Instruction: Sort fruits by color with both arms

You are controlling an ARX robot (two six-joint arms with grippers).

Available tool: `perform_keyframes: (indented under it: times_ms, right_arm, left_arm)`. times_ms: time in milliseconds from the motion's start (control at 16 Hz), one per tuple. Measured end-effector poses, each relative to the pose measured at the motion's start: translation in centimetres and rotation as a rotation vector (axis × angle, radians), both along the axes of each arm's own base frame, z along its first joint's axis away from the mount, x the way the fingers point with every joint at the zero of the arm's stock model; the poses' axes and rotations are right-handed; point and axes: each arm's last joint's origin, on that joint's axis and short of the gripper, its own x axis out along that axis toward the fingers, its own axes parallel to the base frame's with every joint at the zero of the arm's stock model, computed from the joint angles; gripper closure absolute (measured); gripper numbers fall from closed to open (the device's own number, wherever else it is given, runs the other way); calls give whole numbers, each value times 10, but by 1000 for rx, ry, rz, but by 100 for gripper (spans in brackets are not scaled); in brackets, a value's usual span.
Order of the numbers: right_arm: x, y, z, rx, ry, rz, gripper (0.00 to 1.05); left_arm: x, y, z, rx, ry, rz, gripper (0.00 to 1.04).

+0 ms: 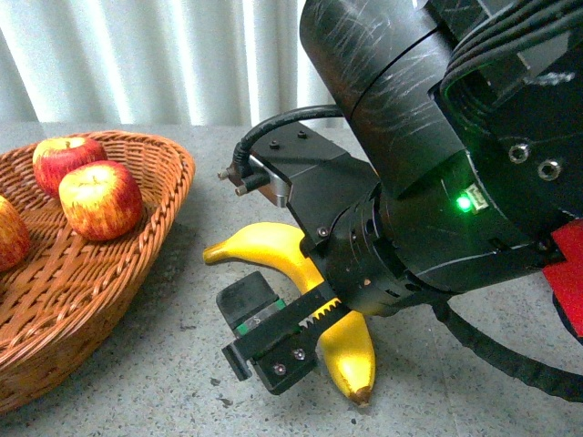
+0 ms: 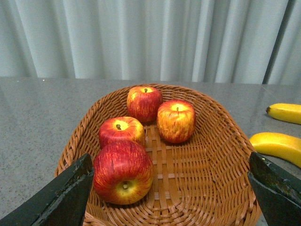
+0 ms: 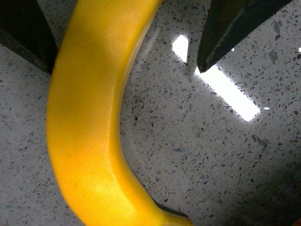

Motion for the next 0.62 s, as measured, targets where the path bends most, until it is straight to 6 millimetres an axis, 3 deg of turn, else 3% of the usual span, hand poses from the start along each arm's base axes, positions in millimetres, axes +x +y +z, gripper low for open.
perform_keyframes:
  times_ms: [62, 249, 499, 623]
  right_arm:
    - [1, 0, -1, 4, -7, -1, 39]
    - [1, 0, -3, 5, -12, 2, 69]
    - [5, -3, -1, 51, -8, -4, 73]
    - [16, -14, 16, 160, -47, -30, 73]
  left_arm:
    - [0, 0, 0, 0, 0, 0, 7]
    - [0, 0, 0, 0, 0, 0, 7]
    - [0, 0, 0, 0, 0, 0, 7]
    - [0, 0, 0, 0, 0, 0, 7]
